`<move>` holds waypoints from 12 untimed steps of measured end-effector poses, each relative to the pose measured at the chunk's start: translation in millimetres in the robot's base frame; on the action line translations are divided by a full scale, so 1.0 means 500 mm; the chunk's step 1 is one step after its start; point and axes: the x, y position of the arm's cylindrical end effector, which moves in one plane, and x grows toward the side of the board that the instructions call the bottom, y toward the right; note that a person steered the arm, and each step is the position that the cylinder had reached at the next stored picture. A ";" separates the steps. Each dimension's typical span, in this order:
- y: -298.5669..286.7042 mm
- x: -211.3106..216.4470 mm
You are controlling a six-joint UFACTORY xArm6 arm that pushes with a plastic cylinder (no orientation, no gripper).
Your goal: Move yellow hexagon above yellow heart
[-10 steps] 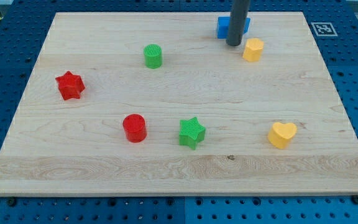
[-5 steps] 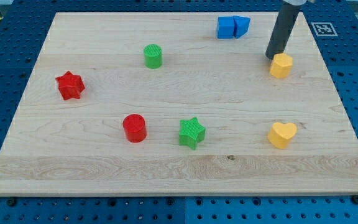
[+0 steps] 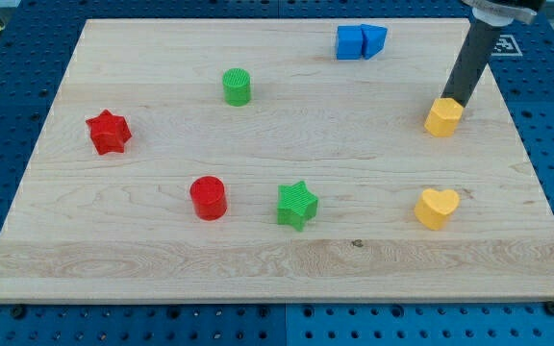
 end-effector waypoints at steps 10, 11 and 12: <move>-0.070 0.098; -0.099 0.090; -0.126 0.078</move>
